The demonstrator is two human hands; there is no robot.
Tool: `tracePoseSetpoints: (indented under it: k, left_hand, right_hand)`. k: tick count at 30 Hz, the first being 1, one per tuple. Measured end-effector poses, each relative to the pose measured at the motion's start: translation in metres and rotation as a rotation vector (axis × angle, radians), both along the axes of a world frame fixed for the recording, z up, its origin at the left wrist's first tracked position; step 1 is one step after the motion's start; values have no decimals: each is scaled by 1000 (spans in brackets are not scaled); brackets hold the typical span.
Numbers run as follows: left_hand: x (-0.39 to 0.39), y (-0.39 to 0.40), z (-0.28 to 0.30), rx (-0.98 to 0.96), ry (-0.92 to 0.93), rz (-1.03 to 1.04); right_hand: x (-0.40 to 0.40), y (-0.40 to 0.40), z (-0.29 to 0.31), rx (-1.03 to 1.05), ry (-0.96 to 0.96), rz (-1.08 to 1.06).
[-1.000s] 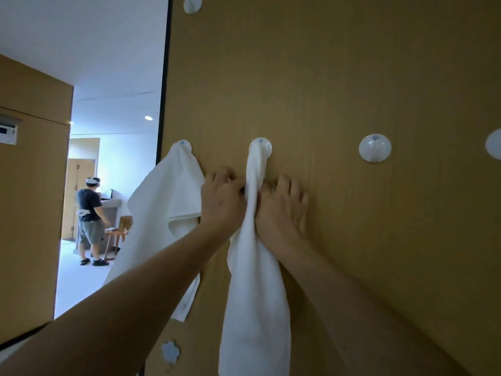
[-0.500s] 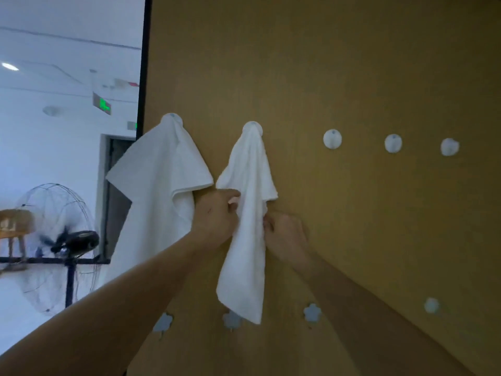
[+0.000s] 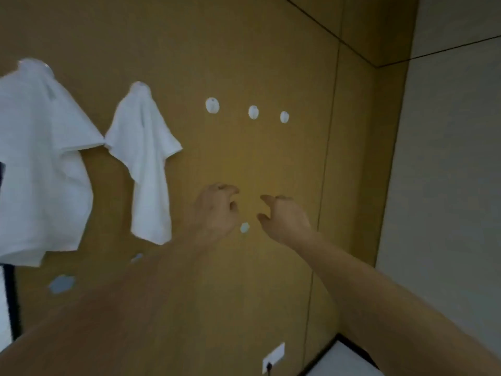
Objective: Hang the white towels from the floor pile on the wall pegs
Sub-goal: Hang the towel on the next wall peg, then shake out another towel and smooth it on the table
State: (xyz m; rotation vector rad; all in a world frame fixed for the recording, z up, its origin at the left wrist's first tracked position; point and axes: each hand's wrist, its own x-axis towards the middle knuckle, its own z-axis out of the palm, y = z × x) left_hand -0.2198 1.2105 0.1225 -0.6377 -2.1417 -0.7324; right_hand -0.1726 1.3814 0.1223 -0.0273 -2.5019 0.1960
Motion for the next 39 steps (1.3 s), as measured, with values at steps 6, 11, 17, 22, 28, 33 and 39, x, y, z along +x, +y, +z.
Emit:
tracePoseSetpoints:
  k: [6, 11, 17, 22, 28, 33, 39]
  left_hand:
    - [103, 149, -44, -139, -136, -263]
    - [235, 289, -90, -213, -225, -571]
    - [428, 432, -147, -409, -265, -861]
    - [586, 513, -200, -588, -293, -1093]
    - [754, 590, -252, -786, -285, -1370]
    - [876, 655, -296, -913, -253, -1575]
    - [1000, 725, -357, -1122, -310, -1724]
  right_hand:
    - [155, 128, -42, -37, -99, -269]
    - [331, 242, -97, -128, -197, -538]
    - [553, 330, -158, -259, -258, -846]
    - [717, 364, -210, -415, -294, -1092]
    - [877, 384, -270, -626, -294, -1399]
    - [995, 408, -313, -752, -305, -1607]
    - [1103, 437, -362, -1008, -281, -1793]
